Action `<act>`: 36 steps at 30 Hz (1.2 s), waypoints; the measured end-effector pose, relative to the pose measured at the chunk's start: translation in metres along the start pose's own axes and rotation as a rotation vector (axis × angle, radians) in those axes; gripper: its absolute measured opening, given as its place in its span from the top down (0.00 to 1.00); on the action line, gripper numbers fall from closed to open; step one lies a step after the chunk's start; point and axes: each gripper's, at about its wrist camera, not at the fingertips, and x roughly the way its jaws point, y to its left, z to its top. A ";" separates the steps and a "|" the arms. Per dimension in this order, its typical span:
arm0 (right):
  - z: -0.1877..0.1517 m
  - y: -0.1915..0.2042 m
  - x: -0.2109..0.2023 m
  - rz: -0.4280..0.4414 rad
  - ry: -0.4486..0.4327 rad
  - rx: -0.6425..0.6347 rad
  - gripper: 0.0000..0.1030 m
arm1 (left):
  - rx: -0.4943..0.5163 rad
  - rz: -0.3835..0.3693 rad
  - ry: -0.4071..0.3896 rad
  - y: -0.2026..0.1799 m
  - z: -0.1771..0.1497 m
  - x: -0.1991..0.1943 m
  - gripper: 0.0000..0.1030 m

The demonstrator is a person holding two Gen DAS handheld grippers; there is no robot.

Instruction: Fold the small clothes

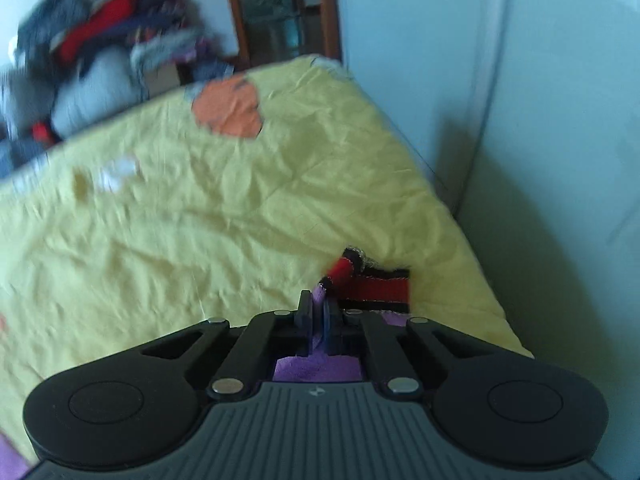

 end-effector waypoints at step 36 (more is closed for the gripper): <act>-0.260 0.344 -0.149 0.743 -0.019 -0.486 0.96 | -0.042 0.128 -0.164 0.107 -0.051 -0.094 0.00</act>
